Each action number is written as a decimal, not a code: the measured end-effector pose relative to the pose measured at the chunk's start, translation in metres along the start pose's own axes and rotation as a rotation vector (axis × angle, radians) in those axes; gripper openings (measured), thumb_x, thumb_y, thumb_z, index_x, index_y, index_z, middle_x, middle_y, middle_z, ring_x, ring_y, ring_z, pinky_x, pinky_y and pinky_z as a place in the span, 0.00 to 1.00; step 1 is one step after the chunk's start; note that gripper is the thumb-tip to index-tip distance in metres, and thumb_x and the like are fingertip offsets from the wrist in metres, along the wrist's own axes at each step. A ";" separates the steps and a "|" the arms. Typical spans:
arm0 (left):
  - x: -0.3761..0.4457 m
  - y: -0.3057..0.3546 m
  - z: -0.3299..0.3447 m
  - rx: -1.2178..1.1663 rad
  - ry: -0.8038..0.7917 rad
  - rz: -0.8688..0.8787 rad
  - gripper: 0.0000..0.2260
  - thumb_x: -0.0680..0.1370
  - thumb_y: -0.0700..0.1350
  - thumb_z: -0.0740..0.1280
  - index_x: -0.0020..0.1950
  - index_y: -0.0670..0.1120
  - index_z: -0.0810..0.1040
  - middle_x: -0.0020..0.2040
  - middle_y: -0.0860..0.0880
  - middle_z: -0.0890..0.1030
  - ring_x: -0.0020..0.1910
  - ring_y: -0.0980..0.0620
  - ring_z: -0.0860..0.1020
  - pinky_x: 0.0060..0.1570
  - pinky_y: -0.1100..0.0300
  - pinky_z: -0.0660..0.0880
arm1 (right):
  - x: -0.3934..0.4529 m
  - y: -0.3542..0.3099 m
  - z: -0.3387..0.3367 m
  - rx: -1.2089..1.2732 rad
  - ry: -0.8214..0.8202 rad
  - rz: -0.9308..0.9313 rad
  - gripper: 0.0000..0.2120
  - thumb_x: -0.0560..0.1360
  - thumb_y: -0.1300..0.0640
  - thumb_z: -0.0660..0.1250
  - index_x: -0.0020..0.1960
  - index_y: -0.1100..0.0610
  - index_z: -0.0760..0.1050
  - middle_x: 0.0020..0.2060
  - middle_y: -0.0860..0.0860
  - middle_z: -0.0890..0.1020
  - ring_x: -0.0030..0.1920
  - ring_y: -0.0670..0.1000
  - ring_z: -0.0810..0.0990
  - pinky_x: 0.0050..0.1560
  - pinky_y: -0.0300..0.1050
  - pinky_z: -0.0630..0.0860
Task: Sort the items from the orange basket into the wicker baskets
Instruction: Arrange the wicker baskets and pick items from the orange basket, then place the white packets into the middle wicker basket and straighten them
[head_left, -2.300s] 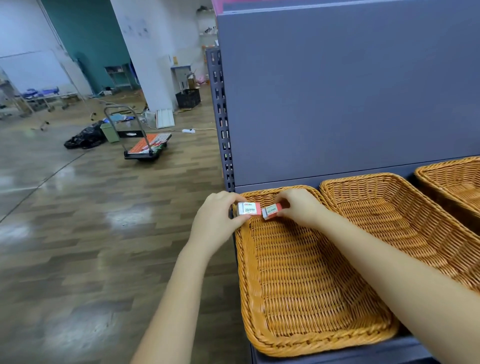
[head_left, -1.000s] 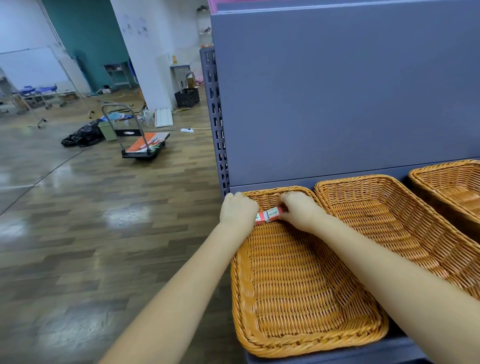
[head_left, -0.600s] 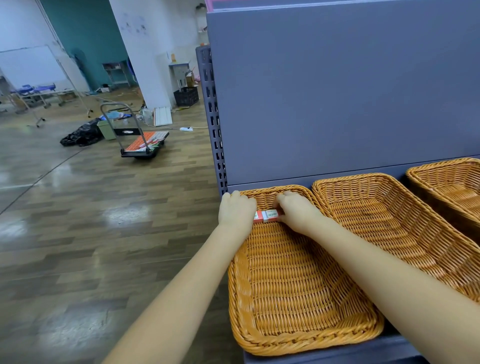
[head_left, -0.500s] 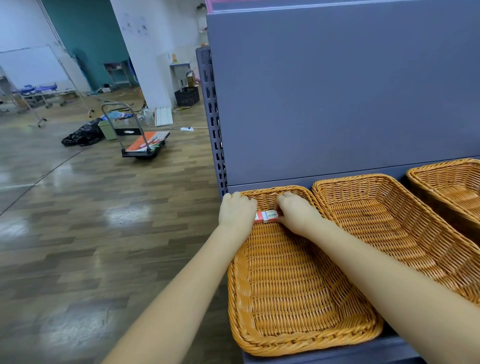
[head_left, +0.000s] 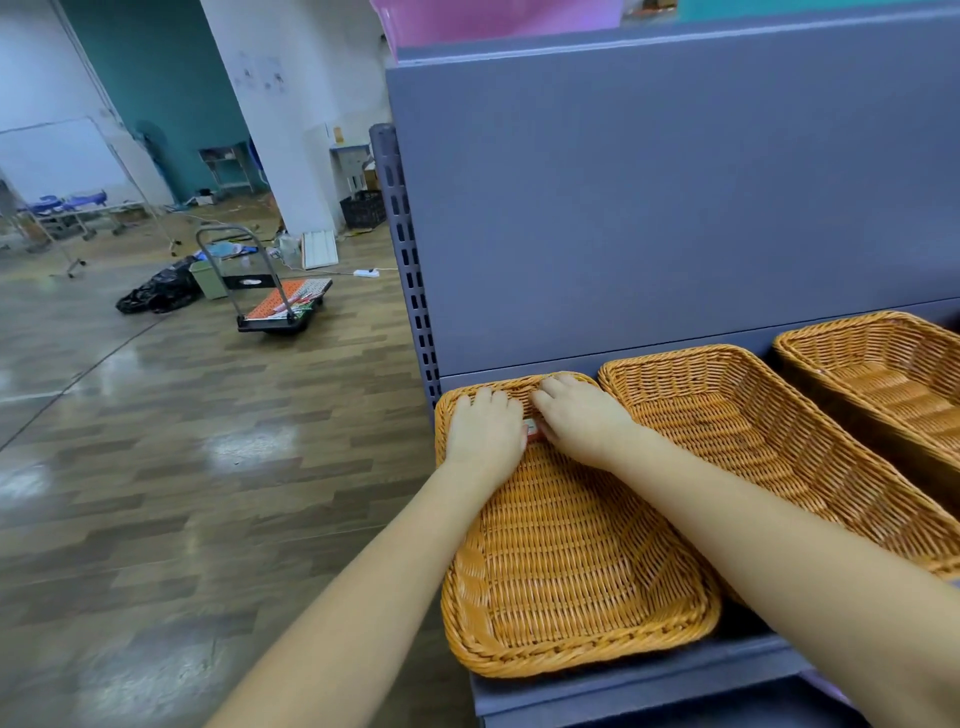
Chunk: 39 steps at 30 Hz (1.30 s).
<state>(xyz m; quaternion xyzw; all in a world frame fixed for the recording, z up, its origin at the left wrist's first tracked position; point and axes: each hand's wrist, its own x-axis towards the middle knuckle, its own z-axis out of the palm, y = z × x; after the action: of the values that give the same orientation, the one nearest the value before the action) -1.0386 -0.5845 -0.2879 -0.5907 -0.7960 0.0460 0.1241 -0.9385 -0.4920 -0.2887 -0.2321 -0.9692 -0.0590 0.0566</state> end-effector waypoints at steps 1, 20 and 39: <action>-0.002 0.002 0.000 -0.002 -0.014 0.016 0.16 0.82 0.50 0.53 0.63 0.44 0.73 0.62 0.45 0.75 0.62 0.46 0.70 0.59 0.51 0.66 | -0.005 0.001 0.000 -0.021 -0.010 0.004 0.15 0.81 0.54 0.54 0.63 0.61 0.70 0.61 0.56 0.73 0.63 0.56 0.69 0.64 0.49 0.66; 0.050 0.161 -0.080 -0.059 0.061 0.201 0.19 0.83 0.52 0.52 0.65 0.42 0.73 0.64 0.44 0.75 0.64 0.44 0.70 0.61 0.48 0.66 | -0.135 0.133 -0.057 -0.012 -0.009 0.484 0.17 0.80 0.52 0.55 0.64 0.61 0.70 0.61 0.57 0.73 0.63 0.57 0.69 0.61 0.52 0.69; 0.148 0.434 -0.155 -0.133 0.167 0.361 0.19 0.83 0.52 0.51 0.64 0.44 0.74 0.63 0.45 0.75 0.64 0.45 0.70 0.60 0.50 0.67 | -0.299 0.382 -0.084 0.027 0.074 0.714 0.17 0.79 0.54 0.57 0.63 0.61 0.72 0.61 0.59 0.75 0.62 0.60 0.72 0.60 0.54 0.71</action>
<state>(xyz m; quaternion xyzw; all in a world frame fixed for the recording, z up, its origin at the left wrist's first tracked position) -0.6364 -0.3260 -0.2122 -0.7323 -0.6656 -0.0345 0.1400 -0.4927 -0.2979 -0.2128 -0.5531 -0.8249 -0.0312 0.1120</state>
